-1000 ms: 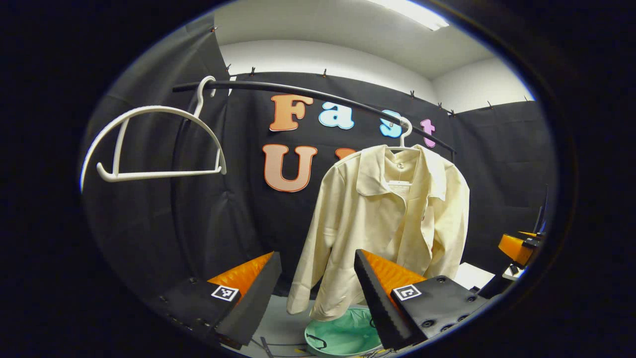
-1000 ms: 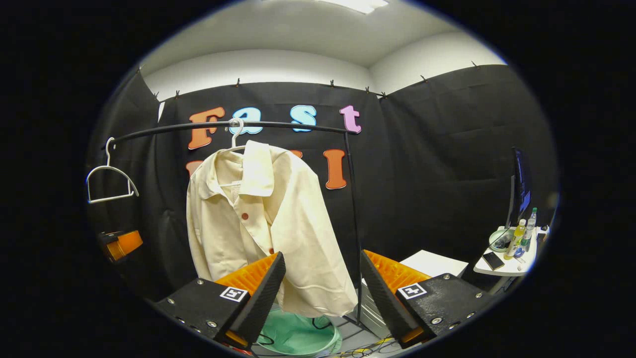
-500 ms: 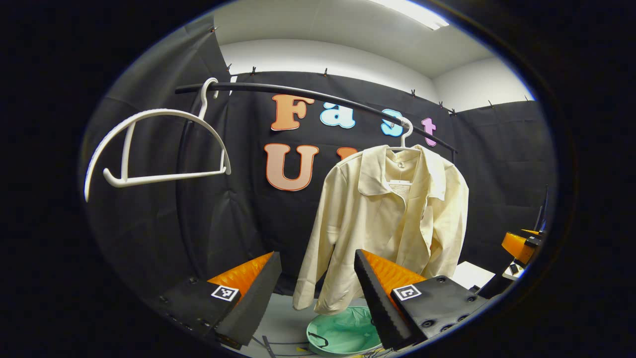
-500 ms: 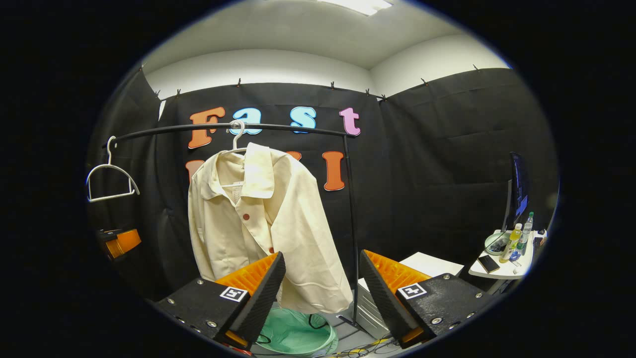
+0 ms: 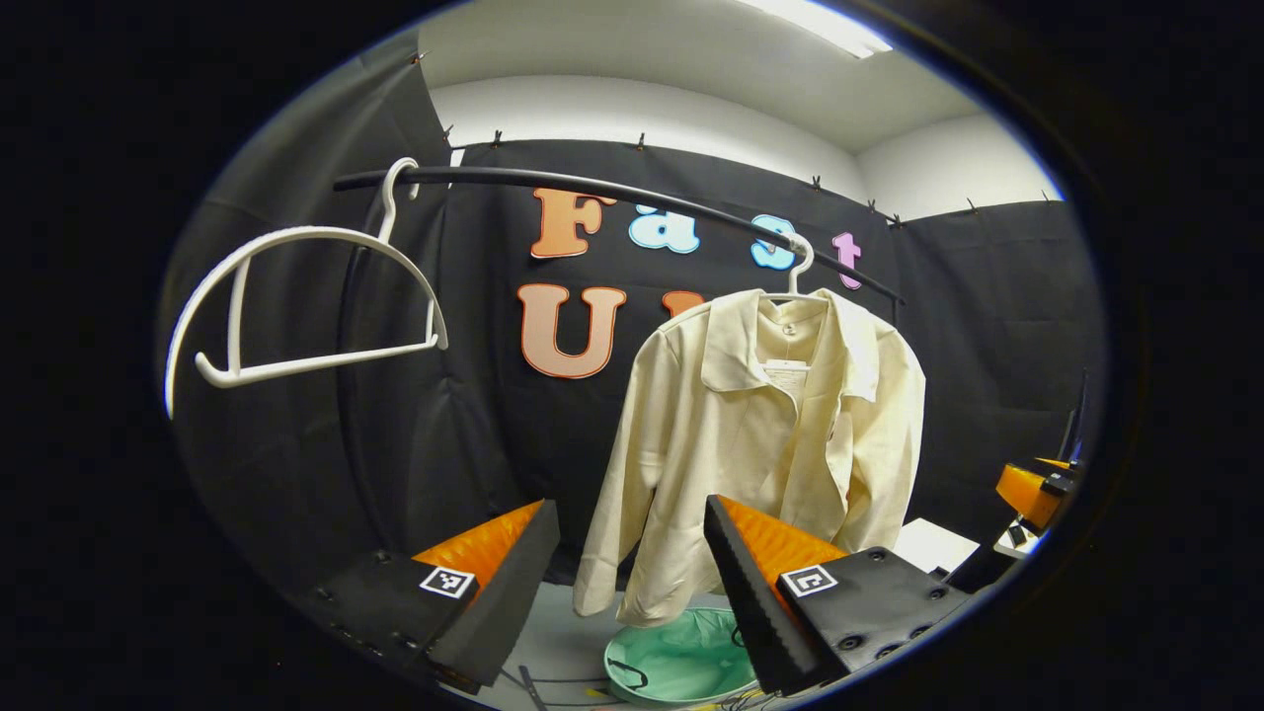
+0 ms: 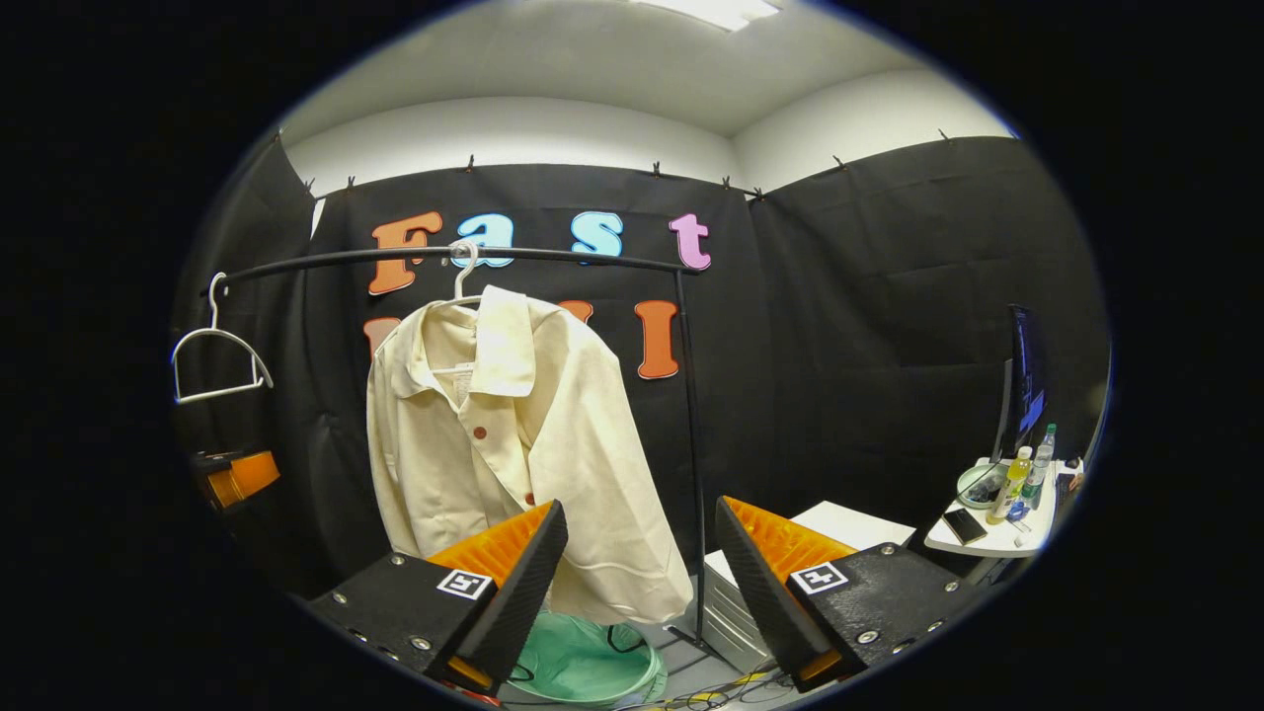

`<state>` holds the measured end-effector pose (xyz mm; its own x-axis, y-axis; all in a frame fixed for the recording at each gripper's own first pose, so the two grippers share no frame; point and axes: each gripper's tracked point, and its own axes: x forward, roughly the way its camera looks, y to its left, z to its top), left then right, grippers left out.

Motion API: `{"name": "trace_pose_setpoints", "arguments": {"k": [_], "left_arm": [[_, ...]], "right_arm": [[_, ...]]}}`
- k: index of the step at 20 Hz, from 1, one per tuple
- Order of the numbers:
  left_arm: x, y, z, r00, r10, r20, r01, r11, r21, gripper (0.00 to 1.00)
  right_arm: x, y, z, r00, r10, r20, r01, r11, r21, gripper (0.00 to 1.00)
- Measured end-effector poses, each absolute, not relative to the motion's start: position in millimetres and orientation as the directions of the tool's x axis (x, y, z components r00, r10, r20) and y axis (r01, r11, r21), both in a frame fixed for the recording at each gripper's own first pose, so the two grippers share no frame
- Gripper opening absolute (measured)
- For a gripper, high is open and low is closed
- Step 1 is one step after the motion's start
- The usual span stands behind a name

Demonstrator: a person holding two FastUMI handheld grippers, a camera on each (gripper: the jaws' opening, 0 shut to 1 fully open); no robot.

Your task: Grasp the clothes on the hanger with both hands and then place them into the laundry hamper below.

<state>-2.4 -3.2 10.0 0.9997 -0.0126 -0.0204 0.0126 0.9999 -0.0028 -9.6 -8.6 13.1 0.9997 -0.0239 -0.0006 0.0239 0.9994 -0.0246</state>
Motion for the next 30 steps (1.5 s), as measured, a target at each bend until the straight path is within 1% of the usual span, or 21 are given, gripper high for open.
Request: {"name": "trace_pose_setpoints", "arguments": {"k": [1, 7, 8, 9, 17, 18, 19, 20, 22, 23, 24, 25, 30], "left_arm": [[-2.1, -3.5, 10.4, 1.0, -0.014, -0.021, 0.014, 1.0, -0.002, 0.97], [3.8, -2.6, 10.9, 1.0, -0.009, -0.025, 0.009, 1.0, -0.006, 0.97], [4.3, -2.3, 10.2, 1.0, -0.008, -0.027, 0.008, 1.0, -0.003, 0.97], [3.9, -1.6, 9.1, 1.0, -0.006, -0.028, 0.006, 1.0, -0.001, 1.0], [3.3, 17.4, 4.9, 0.999, 0.03, -0.043, -0.031, 0.999, -0.01, 1.0], [3.0, 19.3, 3.1, 0.998, 0.035, -0.049, -0.035, 0.999, -0.017, 0.97], [3.2, 20.6, 2.1, 0.998, 0.038, -0.053, -0.039, 0.999, -0.022, 0.97], [4.7, 22.5, 1.8, 0.998, 0.042, -0.054, -0.043, 0.999, -0.023, 1.0], [6.4, 24.6, 1.0, 0.997, 0.049, -0.055, -0.049, 0.999, -0.015, 1.0], [8.4, 25.6, 1.6, 0.997, 0.05, -0.055, -0.051, 0.999, -0.012, 0.97], [9.0, 26.5, 0.8, 0.997, 0.051, -0.056, -0.052, 0.999, -0.01, 0.97], [10.3, 27.8, 0.4, 0.997, 0.053, -0.057, -0.053, 0.999, -0.009, 1.0], [18.5, 39.9, 0.6, 0.996, 0.068, -0.062, -0.069, 0.998, -0.004, 1.0]], "right_arm": [[-9.0, -7.9, 12.2, 1.0, -0.022, -0.003, 0.022, 0.999, -0.026, 0.94], [6.4, 7.0, 15.1, 1.0, 0.013, -0.008, -0.013, 0.999, -0.029, 0.94], [11.8, 13.6, 17.6, 1.0, 0.028, -0.007, -0.028, 0.999, -0.027, 0.94], [18.3, 21.9, 19.9, 0.999, 0.045, -0.005, -0.045, 0.999, -0.026, 0.94], [75.2, 85.6, 34.1, 0.983, 0.181, -0.012, -0.181, 0.983, -0.01, 0.94], [82.2, 92.7, 35.4, 0.981, 0.193, -0.01, -0.193, 0.981, -0.012, 0.94], [89.5, 100.5, 36.1, 0.978, 0.208, -0.005, -0.208, 0.978, -0.013, 0.94], [96.9, 108.0, 37.4, 0.975, 0.22, -0.005, -0.22, 0.975, -0.013, 0.94], [112.8, 120.9, 37.7, 0.97, 0.243, -0.011, -0.243, 0.97, -0.004, 0.91], [120.6, 126.0, 36.2, 0.968, 0.252, -0.017, -0.252, 0.968, 0.004, 0.9], [127.9, 130.5, 34.9, 0.965, 0.26, -0.024, -0.26, 0.966, 0.011, 0.88], [135.7, 134.6, 33.3, 0.963, 0.267, -0.032, -0.266, 0.964, 0.015, 0.86], [174.4, 146.5, 21.8, 0.961, 0.27, -0.059, -0.271, 0.963, -0.003, 0.85]]}}
